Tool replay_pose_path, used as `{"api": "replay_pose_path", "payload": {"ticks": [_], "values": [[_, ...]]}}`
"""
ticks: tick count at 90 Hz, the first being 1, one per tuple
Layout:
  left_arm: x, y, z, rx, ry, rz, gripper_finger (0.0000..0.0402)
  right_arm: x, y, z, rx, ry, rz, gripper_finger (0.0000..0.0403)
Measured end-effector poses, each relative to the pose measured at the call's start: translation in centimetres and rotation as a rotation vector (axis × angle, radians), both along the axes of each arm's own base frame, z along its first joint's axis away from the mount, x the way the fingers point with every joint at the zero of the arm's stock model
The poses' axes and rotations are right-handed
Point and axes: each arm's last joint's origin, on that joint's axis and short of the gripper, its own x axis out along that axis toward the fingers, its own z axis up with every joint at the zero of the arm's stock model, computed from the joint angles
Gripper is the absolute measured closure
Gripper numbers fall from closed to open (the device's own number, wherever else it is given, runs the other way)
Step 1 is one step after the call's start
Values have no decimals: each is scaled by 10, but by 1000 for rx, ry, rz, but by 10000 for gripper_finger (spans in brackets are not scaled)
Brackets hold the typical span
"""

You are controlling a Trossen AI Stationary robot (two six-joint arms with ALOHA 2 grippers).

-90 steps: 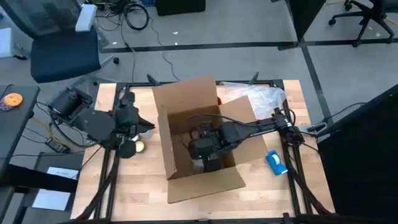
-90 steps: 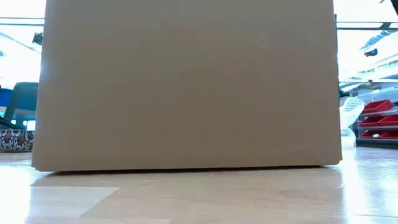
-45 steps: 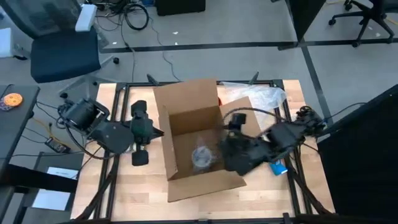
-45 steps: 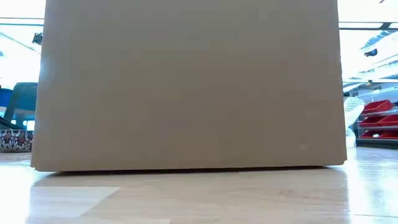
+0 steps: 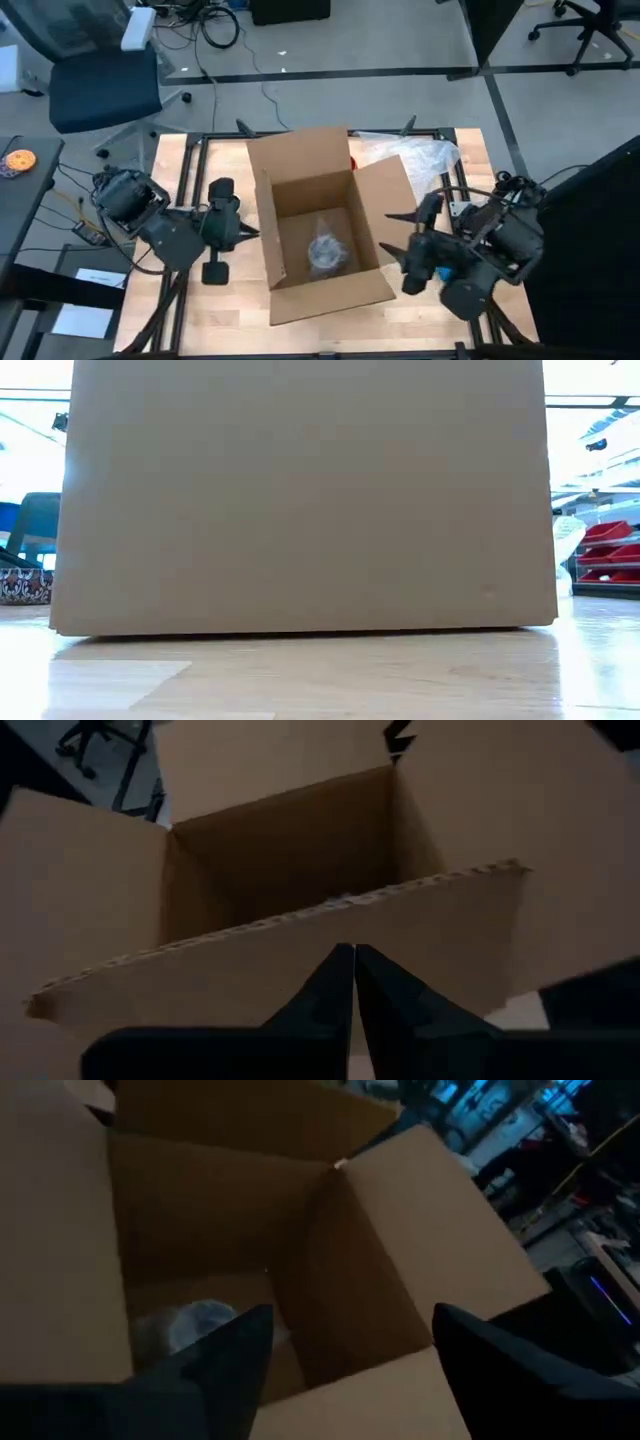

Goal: Wrap mug
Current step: Move the box on the top left of the table

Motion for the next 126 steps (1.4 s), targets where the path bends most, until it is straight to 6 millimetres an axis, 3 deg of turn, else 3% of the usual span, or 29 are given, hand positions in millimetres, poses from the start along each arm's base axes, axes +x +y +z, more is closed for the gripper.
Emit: {"api": "replay_pose_path", "payload": {"ticks": [23, 35, 64, 85, 115, 126], "values": [[-9, -16, -2, -31, 3, -47, 402, -8, 12, -4, 50, 62, 93, 179], [-8, -29, -14, -8, 47, -68, 402, -15, 24, -10, 40, 87, 139, 196], [-1, -58, -72, 35, 222, -4, 402, -37, 54, -32, 74, 136, 213, 251], [3, -73, -117, 15, 359, 45, 402, -49, 71, -62, 119, 237, 228, 304], [3, -85, -164, -57, 488, 100, 402, -53, 80, -106, 201, 386, 137, 393], [1, -91, -184, -86, 554, 79, 402, -55, 81, -122, 208, 395, 81, 399]]}}
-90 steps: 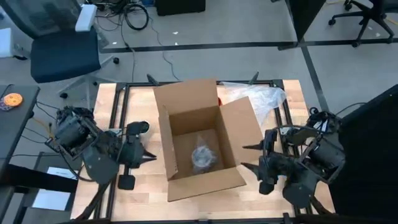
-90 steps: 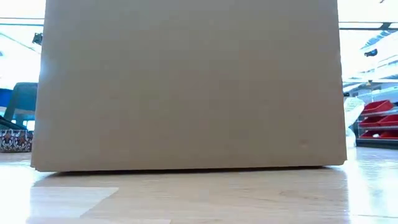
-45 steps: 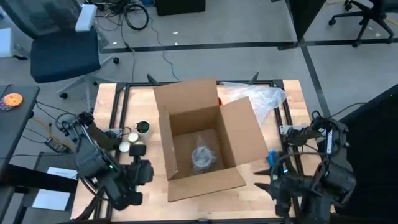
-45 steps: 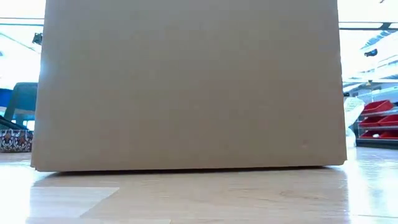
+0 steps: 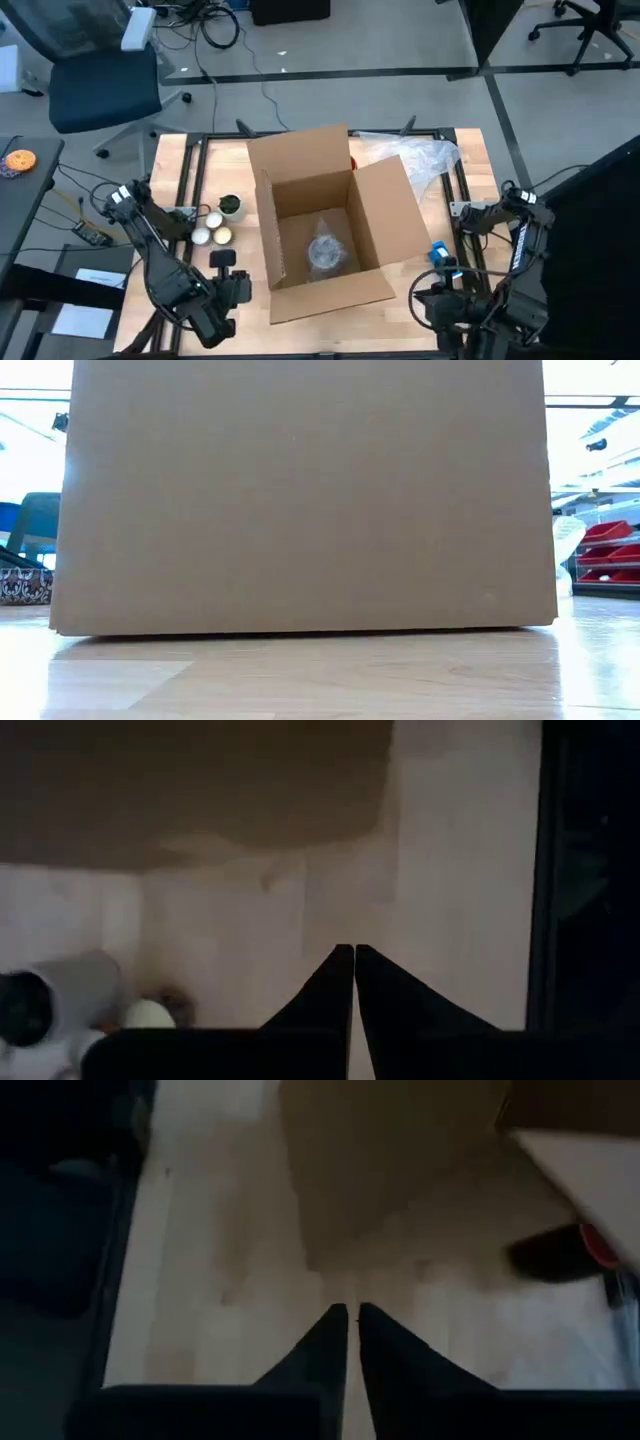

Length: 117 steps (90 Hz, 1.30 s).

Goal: Wrap mug
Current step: Move the box on the top left of the table

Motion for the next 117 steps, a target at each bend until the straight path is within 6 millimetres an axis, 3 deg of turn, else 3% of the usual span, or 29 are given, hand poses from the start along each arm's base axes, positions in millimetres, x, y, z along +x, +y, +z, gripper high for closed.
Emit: {"api": "replay_pose_path", "payload": {"ticks": [36, 62, 76, 98, 117], "values": [[-5, 3, -75, -31, 144, -9, 402, -3, 5, -55, 186, 2, -86, 403], [1, 6, -113, -107, 104, -93, 402, -3, -16, -96, 427, -67, -99, 403], [7, 10, -121, -151, 111, -118, 402, -9, -30, -107, 496, -91, -108, 403], [10, 12, -123, -151, 99, -111, 402, -34, -44, -100, 494, -243, -90, 403], [15, 10, -124, -103, -25, -136, 402, -47, -55, -124, 552, -273, -227, 403]]}}
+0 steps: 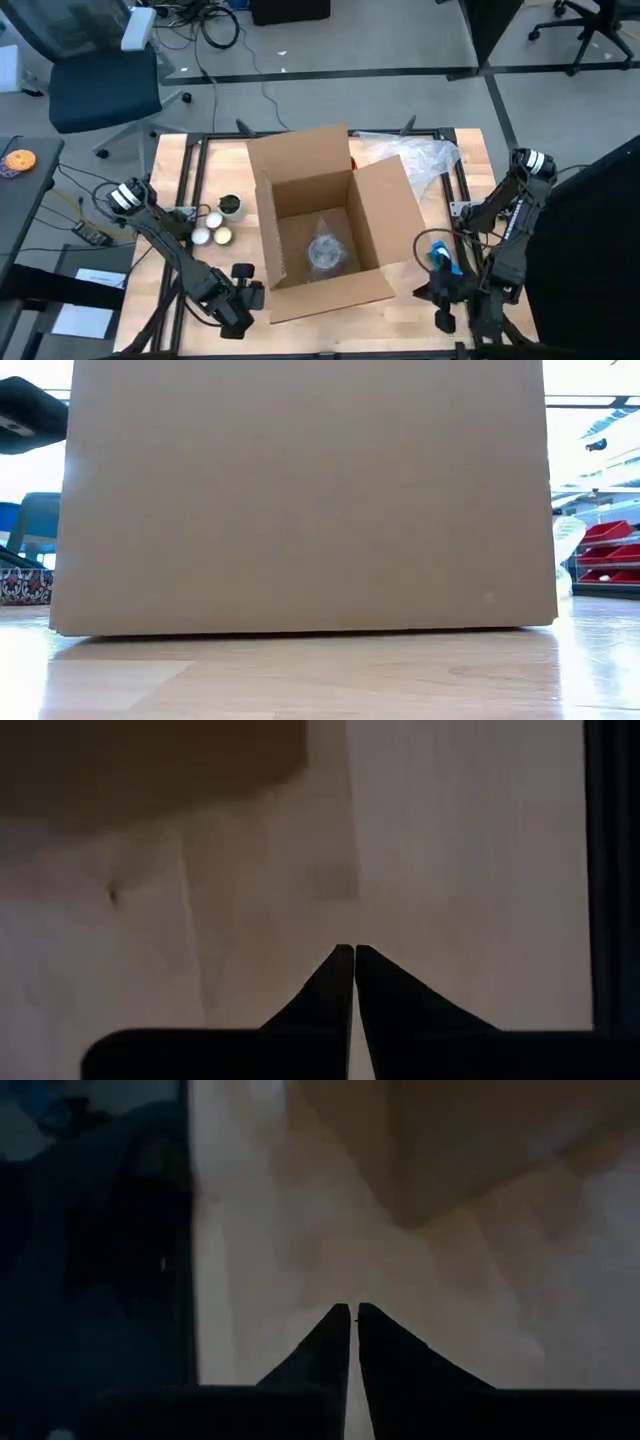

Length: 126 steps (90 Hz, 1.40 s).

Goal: Wrap mug
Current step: Move the box on the top left of the table

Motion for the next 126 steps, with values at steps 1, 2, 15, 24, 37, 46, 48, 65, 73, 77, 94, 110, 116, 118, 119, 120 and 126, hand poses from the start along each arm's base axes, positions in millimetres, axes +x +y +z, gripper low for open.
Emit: {"api": "replay_pose_path", "payload": {"ticks": [1, 2, 15, 24, 37, 46, 48, 65, 73, 77, 94, 110, 116, 118, 119, 120, 126], "values": [[0, 0, -1, 2, -2, 1, 402, 0, -1, -1, -5, -10, -9, 403], [0, 0, -1, 4, -4, 2, 402, 0, -1, -1, -11, -21, -17, 403], [-2, 3, -11, 0, -10, 4, 402, -7, -8, 1, -183, -263, -104, 403], [-4, 4, -17, 0, -9, 6, 402, -13, -13, 3, -262, -395, -148, 403], [-3, 9, -25, -9, -15, 23, 402, -13, -28, 2, -222, -416, -250, 403], [-1, 11, -28, -20, -27, 34, 402, -11, -43, 2, -197, -417, -344, 403], [-1, 11, -29, -22, -29, 35, 402, -11, -46, 2, -198, -417, -364, 403], [-1, 12, -30, -25, -34, 35, 402, 1, -73, 1, -202, -292, -569, 403], [0, 12, -30, -24, -36, 36, 402, 7, -83, -2, -213, -134, -673, 403], [0, 12, -30, -23, -36, 36, 402, 9, -89, -6, -217, -59, -720, 403], [0, 12, -30, -27, -40, 36, 402, 12, -104, -25, -194, 142, -853, 403], [0, 12, -30, -28, -43, 32, 402, 17, -100, -49, -60, 306, -820, 403], [1, 11, -30, -33, -49, 32, 402, 23, -91, -57, 33, 381, -703, 403], [1, 11, -30, -36, -51, 33, 402, 26, -86, -59, 69, 401, -652, 403], [1, 11, -30, -37, -53, 33, 402, 27, -84, -59, 88, 408, -625, 403], [1, 11, -30, -38, -54, 33, 402, 29, -82, -60, 107, 413, -598, 403], [2, 10, -29, -44, -62, 33, 402, 39, -67, -61, 218, 413, -404, 403]]}}
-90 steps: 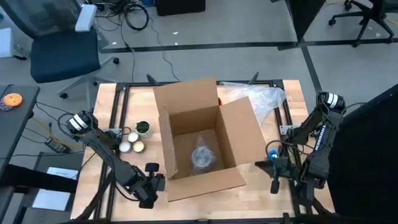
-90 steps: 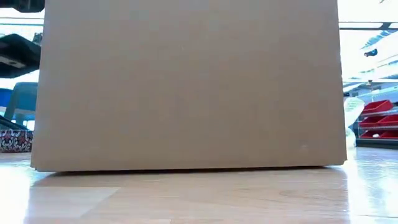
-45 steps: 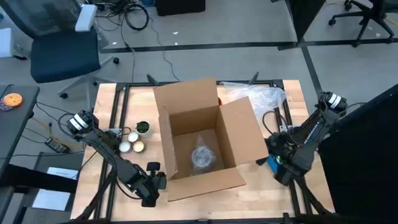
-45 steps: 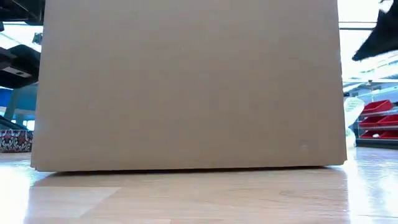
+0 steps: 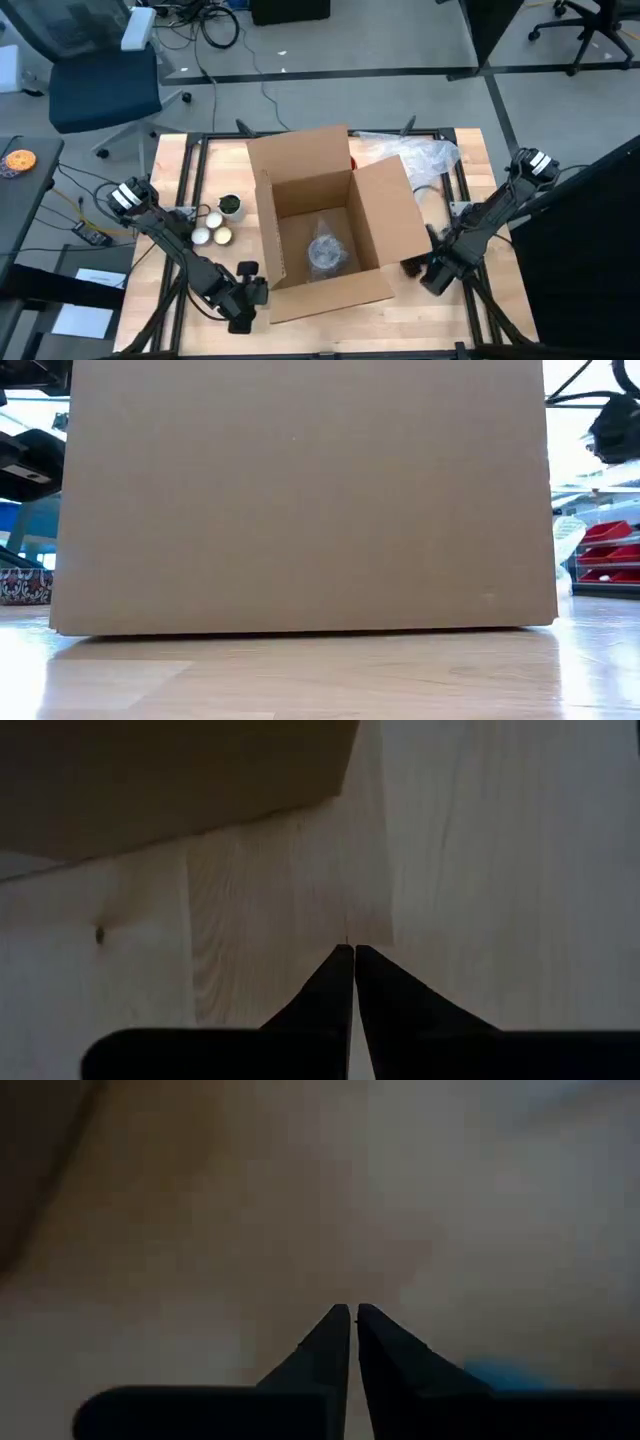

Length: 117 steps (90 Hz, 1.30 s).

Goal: Wrap mug
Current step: Move the box on the top left of the table

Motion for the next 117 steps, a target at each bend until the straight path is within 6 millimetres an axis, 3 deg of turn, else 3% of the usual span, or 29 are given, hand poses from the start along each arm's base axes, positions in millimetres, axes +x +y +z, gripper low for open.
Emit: {"api": "replay_pose_path", "payload": {"ticks": [13, 27, 43, 60, 73, 89, 103, 117], "values": [[3, 0, 1, -6, -21, -19, 402, 20, 19, 11, 99, -226, 254, 403], [9, 2, 2, -13, -56, -41, 402, 43, 16, 23, 20, -416, 345, 403], [10, 0, 3, -27, -65, -44, 402, 60, 9, 24, 148, -431, 405, 403], [7, 1, -7, -79, -79, -25, 402, 77, 25, 6, 274, -455, 514, 403], [4, 3, -21, -140, -129, -20, 402, 91, 29, -12, 280, -456, 525, 403], [1, 6, -26, -155, -115, 11, 402, 101, 17, -11, 238, -478, 496, 403], [-3, 14, -21, -92, -127, 77, 402, 109, 2, -7, 160, -518, 413, 403], [-14, 28, -3, -36, -137, 168, 402, 114, -6, -6, 112, -538, 392, 403]]}}
